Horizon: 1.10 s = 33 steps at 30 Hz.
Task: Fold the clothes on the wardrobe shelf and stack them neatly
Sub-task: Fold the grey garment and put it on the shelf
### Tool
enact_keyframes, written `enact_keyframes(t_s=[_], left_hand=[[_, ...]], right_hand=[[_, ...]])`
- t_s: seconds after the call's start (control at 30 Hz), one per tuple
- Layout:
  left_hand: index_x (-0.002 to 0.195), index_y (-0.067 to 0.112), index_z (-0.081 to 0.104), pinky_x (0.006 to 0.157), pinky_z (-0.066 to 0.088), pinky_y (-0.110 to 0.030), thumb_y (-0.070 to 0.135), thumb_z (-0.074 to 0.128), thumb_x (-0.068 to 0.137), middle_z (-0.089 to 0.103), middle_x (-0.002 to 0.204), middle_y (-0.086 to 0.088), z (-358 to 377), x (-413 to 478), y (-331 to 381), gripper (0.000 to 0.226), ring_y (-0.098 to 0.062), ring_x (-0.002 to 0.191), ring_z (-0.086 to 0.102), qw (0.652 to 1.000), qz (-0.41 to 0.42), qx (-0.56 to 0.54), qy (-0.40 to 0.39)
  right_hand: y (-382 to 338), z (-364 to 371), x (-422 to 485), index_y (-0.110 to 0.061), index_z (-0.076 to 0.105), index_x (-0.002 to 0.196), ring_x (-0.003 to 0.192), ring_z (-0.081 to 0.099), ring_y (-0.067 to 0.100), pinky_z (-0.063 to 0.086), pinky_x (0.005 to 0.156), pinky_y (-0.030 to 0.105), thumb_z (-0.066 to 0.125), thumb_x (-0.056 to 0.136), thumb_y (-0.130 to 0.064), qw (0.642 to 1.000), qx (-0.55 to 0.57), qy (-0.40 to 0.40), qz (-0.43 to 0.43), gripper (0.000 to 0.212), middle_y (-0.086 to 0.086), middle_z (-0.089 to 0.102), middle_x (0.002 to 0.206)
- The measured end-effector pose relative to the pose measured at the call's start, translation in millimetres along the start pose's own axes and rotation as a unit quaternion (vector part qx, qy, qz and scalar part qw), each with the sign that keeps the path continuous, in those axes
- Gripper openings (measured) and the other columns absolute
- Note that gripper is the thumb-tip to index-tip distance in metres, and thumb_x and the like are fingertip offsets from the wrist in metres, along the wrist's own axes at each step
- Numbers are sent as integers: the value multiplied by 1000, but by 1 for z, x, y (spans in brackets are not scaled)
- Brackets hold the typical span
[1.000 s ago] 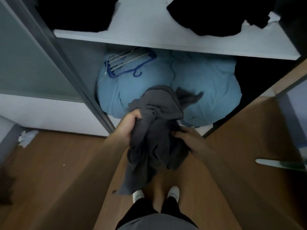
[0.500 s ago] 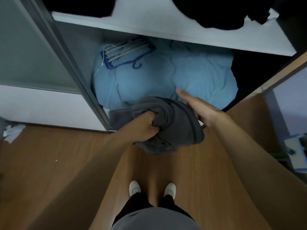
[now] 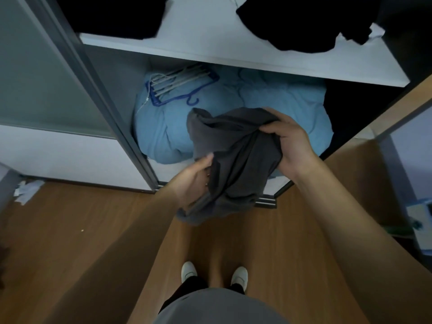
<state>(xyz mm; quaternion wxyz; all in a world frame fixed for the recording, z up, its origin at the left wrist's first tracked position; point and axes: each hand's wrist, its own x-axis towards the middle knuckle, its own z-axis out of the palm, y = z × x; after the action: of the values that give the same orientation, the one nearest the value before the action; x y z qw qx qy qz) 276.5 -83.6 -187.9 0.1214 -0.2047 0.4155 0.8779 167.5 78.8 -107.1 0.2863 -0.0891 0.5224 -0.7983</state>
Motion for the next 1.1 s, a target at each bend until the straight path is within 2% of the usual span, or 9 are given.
enact_keyframes(t_s=[0.2,0.33,0.43,0.57,0.63,0.77,0.9,1.0,1.1], left_hand=[[145,10,45,104,42,-56,81,38,84,51,146,-20,-11,24,-2,94,-40,131,52,969,21,-245,-21],[139,4,55,88,57,-42,45,52,96,61,135,-19,4,33,11,60,-33,113,66,990,-13,-131,50],[111,2,71,69,61,-35,21,55,93,74,105,-16,21,36,14,30,-28,85,75,992,-19,-74,100],[119,-1,67,79,60,-38,13,51,90,72,105,-17,35,32,21,36,-29,91,71,990,31,-92,98],[135,-3,55,94,55,-42,9,46,90,66,118,-20,39,30,22,48,-31,103,65,993,45,-73,79],[138,-10,46,102,49,-43,-5,36,91,58,128,-29,52,23,11,48,-35,110,60,995,81,-30,51],[117,-3,59,92,55,-35,-17,35,86,67,108,-20,57,15,3,41,-29,98,66,994,105,12,15],[129,-5,56,105,46,-44,-2,41,81,61,126,-25,46,10,9,50,-36,115,59,996,84,-11,-1],[139,1,54,97,48,-43,28,40,94,62,131,-20,34,6,17,54,-35,114,60,998,32,-46,19]], right_hand=[[-3,-25,-18,-16,76,64,76,69,14,52,74,21,45,63,6,984,-163,-72,-19,37,2,73,73],[22,-44,-32,-18,76,58,86,73,10,54,76,19,42,56,4,971,-212,-107,38,41,0,78,84],[45,-57,-39,-21,78,66,93,72,7,54,77,16,43,60,5,963,-226,-119,87,44,-4,79,92],[59,-79,-44,-21,74,101,109,67,17,50,85,22,48,75,7,948,-278,-79,135,46,-2,76,105],[59,-81,-42,-18,68,115,112,67,26,50,90,34,55,87,-22,961,-209,-39,179,31,6,75,112],[56,-67,-27,-24,65,125,103,72,28,58,84,43,43,84,-77,967,-89,4,240,71,8,75,112],[63,-50,-13,-17,67,118,74,74,22,58,59,30,54,100,-33,960,-91,125,235,28,4,77,89],[61,-54,-8,-8,65,120,80,65,25,53,66,34,46,96,-1,962,-87,201,161,32,11,74,93],[48,-53,-7,-8,70,106,84,69,27,56,69,34,41,88,7,979,-62,181,74,38,12,74,92]])
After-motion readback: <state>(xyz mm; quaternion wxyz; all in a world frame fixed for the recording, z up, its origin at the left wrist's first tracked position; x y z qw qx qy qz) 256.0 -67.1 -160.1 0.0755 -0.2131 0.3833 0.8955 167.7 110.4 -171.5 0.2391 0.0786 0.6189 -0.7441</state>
